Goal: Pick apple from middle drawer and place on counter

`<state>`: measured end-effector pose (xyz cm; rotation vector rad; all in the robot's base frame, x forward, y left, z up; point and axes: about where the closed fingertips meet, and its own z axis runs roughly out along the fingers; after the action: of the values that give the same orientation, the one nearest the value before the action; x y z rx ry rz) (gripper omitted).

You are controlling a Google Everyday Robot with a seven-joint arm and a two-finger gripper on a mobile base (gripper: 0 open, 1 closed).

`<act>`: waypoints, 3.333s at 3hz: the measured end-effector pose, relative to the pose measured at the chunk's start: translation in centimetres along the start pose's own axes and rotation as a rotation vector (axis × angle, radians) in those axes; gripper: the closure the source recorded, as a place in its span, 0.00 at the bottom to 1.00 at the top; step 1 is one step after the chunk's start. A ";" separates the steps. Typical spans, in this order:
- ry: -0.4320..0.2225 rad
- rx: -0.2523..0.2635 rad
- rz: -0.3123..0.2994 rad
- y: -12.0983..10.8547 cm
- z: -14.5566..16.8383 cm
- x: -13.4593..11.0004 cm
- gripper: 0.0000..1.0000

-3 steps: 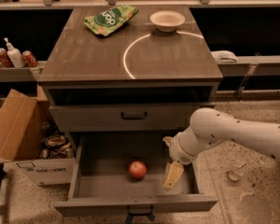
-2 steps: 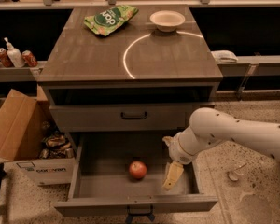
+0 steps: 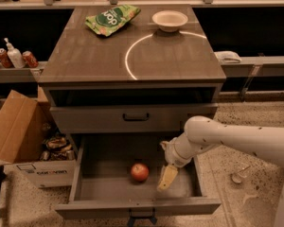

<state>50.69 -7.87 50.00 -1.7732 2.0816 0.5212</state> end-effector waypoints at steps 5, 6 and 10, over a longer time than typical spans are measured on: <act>-0.161 0.029 -0.059 -4.0 13.9 -0.7 0.18; -0.165 0.011 -0.055 -4.1 15.6 -0.3 0.40; -0.410 0.120 -0.249 0.1 -5.2 -2.5 1.00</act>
Offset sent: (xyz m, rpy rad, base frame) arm 0.0273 0.0480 -0.0704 0.1404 -0.0884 -0.0092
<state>50.84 -8.35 55.77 -1.6598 1.5593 0.6122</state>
